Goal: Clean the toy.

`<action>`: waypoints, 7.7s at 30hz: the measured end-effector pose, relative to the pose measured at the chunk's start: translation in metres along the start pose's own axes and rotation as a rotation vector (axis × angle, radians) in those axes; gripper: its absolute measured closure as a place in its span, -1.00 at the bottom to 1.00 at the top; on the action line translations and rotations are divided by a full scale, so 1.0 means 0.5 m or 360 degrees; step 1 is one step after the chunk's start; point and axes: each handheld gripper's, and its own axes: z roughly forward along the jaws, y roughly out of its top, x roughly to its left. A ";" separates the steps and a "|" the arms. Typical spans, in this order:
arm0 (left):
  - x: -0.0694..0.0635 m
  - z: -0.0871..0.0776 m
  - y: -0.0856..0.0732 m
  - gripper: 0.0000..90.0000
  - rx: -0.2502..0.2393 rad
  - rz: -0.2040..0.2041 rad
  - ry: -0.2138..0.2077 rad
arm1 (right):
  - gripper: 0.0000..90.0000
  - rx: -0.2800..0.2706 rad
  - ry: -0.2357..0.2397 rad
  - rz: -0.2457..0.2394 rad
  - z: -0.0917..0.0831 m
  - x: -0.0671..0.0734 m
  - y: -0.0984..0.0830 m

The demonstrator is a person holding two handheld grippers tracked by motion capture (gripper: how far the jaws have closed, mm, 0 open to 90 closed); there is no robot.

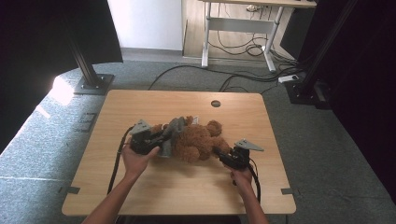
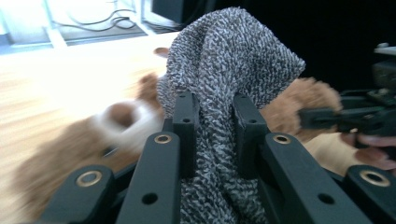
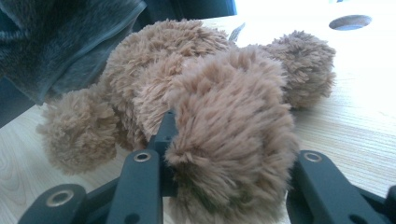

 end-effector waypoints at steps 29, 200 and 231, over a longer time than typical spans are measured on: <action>-0.109 0.146 -0.028 0.65 0.0226 0.0225 -0.0065 | 0.33 0.0006 0.0017 -0.0013 -0.003 -0.001 -0.001; -0.052 0.059 0.007 0.66 0.0132 -0.0069 -0.0235 | 0.53 0.0300 0.0180 -0.0387 0.042 0.094 -0.070; 0.088 -0.045 -0.048 0.67 0.0117 -0.0192 0.0060 | 0.53 0.0304 0.0188 -0.0409 0.041 0.100 -0.080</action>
